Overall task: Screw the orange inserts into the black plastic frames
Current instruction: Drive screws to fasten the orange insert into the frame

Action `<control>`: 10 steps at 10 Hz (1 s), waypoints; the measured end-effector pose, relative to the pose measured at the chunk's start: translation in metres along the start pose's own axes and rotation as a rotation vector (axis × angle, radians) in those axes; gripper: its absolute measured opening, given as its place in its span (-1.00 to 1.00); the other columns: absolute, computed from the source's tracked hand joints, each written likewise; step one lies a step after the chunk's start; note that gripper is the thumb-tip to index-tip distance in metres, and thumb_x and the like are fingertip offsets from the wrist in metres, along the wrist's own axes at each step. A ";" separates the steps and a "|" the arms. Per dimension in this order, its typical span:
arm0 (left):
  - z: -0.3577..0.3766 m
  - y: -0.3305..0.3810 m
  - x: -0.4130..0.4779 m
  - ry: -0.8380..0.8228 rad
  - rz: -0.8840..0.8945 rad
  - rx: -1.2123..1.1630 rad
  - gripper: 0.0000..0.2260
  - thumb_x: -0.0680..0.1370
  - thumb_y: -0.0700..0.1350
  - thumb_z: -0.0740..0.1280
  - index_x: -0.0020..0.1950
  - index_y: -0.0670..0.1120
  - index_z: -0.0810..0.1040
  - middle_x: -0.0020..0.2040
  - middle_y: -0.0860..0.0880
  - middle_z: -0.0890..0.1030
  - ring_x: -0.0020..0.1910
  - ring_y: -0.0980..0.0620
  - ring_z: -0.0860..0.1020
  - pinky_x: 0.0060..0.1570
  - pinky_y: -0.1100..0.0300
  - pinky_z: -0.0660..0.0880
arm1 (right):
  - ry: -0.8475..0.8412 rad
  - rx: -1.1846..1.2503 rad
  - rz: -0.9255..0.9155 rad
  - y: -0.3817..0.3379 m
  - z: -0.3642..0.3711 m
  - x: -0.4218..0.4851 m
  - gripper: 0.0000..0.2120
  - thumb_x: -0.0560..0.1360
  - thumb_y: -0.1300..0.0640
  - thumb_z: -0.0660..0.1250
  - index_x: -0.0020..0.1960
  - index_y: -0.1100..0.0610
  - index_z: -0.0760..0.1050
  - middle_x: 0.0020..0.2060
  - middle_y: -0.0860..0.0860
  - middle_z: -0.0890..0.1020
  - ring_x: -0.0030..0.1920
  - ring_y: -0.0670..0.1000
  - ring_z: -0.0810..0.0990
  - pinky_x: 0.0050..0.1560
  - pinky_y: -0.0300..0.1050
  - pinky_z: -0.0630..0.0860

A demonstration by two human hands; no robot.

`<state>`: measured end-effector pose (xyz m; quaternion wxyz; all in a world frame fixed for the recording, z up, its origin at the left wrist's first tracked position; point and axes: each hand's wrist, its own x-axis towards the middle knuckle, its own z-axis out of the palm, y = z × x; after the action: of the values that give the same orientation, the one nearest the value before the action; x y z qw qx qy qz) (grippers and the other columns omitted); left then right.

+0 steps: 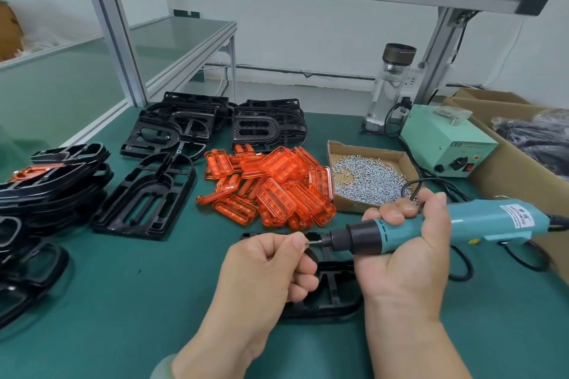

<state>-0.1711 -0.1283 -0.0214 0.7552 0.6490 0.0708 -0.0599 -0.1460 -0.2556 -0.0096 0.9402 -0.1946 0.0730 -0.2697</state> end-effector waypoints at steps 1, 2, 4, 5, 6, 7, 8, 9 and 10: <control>-0.002 -0.001 0.001 -0.009 -0.010 0.025 -0.71 0.53 -0.08 0.33 -0.39 -0.02 0.63 -0.40 -0.07 0.63 -0.45 0.07 0.56 -0.48 0.33 0.43 | 0.015 -0.008 0.006 0.001 -0.001 -0.001 -0.85 0.48 0.02 0.35 -0.24 -0.01 0.45 -0.40 -0.14 0.41 -0.46 -0.16 0.38 -0.33 -0.29 0.43; -0.005 -0.002 0.001 -0.006 0.004 0.066 -0.72 0.54 -0.08 0.32 -0.37 -0.10 0.58 -0.41 -0.07 0.62 -0.47 0.08 0.55 -0.50 0.34 0.42 | 0.008 -0.034 -0.018 0.000 -0.003 -0.001 -0.88 0.44 0.01 0.36 -0.19 0.00 0.43 -0.41 -0.14 0.41 -0.46 -0.16 0.38 -0.32 -0.28 0.42; -0.009 0.000 0.001 -0.025 0.071 0.173 -0.69 0.52 -0.05 0.33 -0.41 -0.10 0.58 -0.45 -0.06 0.61 -0.50 0.11 0.53 -0.50 0.35 0.40 | -0.048 -0.057 -0.073 0.002 -0.008 -0.003 -0.86 0.39 0.00 0.37 -0.16 0.00 0.41 -0.41 -0.14 0.41 -0.47 -0.16 0.38 -0.33 -0.31 0.43; -0.010 0.000 0.002 -0.029 0.077 0.165 -0.74 0.51 -0.06 0.34 -0.37 -0.07 0.62 -0.42 -0.07 0.63 -0.48 0.11 0.54 -0.48 0.35 0.42 | -0.067 -0.247 -0.074 -0.016 -0.001 0.005 -0.86 0.39 0.00 0.37 -0.16 -0.01 0.42 -0.42 -0.15 0.41 -0.47 -0.16 0.38 -0.32 -0.31 0.44; -0.013 0.002 0.005 -0.063 0.057 0.111 -0.81 0.51 -0.06 0.35 -0.28 -0.04 0.66 -0.37 -0.08 0.65 -0.43 0.08 0.57 -0.45 0.34 0.44 | 0.029 -0.184 -0.046 0.120 -0.107 -0.109 -0.87 0.43 0.02 0.36 -0.16 -0.01 0.41 -0.42 -0.15 0.41 -0.47 -0.16 0.38 -0.32 -0.30 0.43; -0.018 0.006 0.006 -0.111 0.069 0.110 -0.86 0.48 0.00 0.34 -0.18 0.02 0.68 -0.27 -0.05 0.68 -0.35 0.06 0.62 -0.41 0.33 0.47 | 0.029 0.013 -0.116 0.011 -0.130 -0.066 -0.88 0.48 0.04 0.35 -0.15 -0.01 0.41 -0.42 -0.14 0.41 -0.47 -0.15 0.38 -0.32 -0.29 0.43; -0.031 0.008 0.013 -0.019 0.173 0.297 -0.91 0.50 -0.06 0.36 -0.08 0.09 0.65 -0.23 0.12 0.69 -0.30 0.19 0.63 -0.37 0.43 0.46 | -0.010 -0.003 -0.101 -0.027 -0.130 -0.023 -0.88 0.52 0.05 0.34 -0.15 0.00 0.41 -0.42 -0.14 0.41 -0.47 -0.14 0.38 -0.33 -0.28 0.42; -0.044 0.008 0.019 0.002 0.313 0.697 -0.85 0.48 -0.05 0.38 -0.13 0.23 0.60 -0.23 0.34 0.62 -0.17 0.36 0.55 -0.22 0.57 0.37 | 0.106 -0.131 -0.109 0.014 -0.015 0.008 -0.87 0.56 0.06 0.30 -0.15 0.00 0.40 -0.42 -0.14 0.41 -0.47 -0.14 0.38 -0.33 -0.27 0.42; -0.045 0.004 0.023 -0.078 0.394 1.020 -0.89 0.50 -0.01 0.36 -0.07 0.20 0.64 -0.16 0.23 0.54 -0.10 0.24 0.50 -0.08 0.44 0.37 | 0.025 -0.146 -0.028 -0.003 -0.013 0.023 -0.87 0.57 0.07 0.32 -0.13 0.00 0.41 -0.43 -0.13 0.41 -0.49 -0.13 0.38 -0.34 -0.26 0.42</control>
<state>-0.1494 -0.0830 -0.0284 0.3435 0.9311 -0.1184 0.0320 -0.1311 -0.2743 -0.0214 0.9187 -0.2602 0.1017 -0.2791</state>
